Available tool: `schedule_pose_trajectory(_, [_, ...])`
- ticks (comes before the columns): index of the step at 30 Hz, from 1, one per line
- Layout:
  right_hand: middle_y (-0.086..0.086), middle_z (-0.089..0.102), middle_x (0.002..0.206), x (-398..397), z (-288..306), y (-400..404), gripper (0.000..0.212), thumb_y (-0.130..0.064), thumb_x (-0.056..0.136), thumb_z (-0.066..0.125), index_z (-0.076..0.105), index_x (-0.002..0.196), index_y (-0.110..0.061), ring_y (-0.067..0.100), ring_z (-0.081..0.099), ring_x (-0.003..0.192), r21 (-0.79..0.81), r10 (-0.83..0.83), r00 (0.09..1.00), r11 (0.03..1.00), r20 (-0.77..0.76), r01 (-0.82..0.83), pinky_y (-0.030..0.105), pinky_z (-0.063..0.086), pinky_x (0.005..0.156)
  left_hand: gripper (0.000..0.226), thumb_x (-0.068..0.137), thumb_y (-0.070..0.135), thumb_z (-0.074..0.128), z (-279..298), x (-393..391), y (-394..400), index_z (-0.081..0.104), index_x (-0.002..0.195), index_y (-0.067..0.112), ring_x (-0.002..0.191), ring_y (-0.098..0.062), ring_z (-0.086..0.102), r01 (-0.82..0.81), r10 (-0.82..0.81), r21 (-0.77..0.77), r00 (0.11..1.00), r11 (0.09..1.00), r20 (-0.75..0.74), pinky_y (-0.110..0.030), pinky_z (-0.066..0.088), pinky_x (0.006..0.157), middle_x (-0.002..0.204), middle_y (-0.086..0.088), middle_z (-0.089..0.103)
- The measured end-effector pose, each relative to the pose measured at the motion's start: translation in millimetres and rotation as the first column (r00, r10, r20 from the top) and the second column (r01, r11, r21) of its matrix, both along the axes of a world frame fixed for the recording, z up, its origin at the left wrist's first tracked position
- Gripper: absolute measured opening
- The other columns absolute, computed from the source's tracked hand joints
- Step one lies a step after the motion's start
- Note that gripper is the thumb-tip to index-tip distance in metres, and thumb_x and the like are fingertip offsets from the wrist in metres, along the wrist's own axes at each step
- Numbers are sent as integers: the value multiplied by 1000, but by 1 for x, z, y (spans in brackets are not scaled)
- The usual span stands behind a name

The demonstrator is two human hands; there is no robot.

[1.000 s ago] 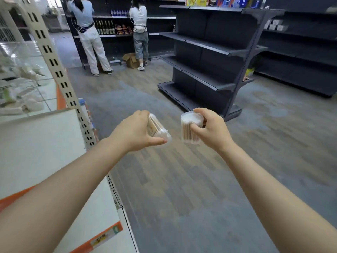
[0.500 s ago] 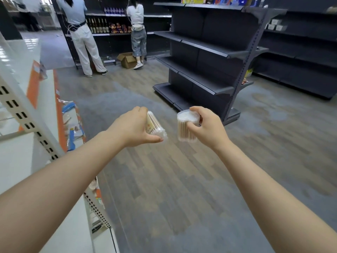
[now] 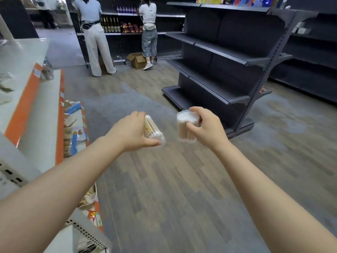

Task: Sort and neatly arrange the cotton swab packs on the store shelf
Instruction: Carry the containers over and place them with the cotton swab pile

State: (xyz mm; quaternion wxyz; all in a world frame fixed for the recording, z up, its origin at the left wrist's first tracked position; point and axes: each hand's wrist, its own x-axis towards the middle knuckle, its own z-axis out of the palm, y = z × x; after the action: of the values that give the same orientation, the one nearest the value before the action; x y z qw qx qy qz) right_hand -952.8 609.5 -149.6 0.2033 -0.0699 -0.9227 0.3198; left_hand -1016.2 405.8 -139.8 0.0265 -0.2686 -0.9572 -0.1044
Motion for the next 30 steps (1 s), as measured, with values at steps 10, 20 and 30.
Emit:
schedule_pose_trajectory(10, [5,57,122,-111,-9,10,47,-17,82,62,52,128,-12,19,51,112,13,161,987,987,8,-162,25,38,93,81,63,66,67,-10,-78,-3,44,120,14,103,-23,52,-150,150,-15,988,989,17,-35,46,83,115,-5,50])
schedule_pose_trajectory(20, [3,57,124,-249,-10,15,48,-17,82,62,53,128,-12,16,52,113,18,378,926,926,3,-378,27,41,95,75,62,67,66,-11,-172,-6,46,113,17,93,-19,52,-319,319,38,948,947,8,-32,41,69,107,-2,53])
schedule_pose_trajectory(30, [6,58,119,-349,-20,-26,46,-16,81,62,53,126,-12,20,54,109,12,552,832,833,45,-553,28,42,92,83,62,68,64,-15,-226,-39,45,122,15,93,-18,52,-500,500,-15,866,866,-8,-34,46,73,105,0,50])
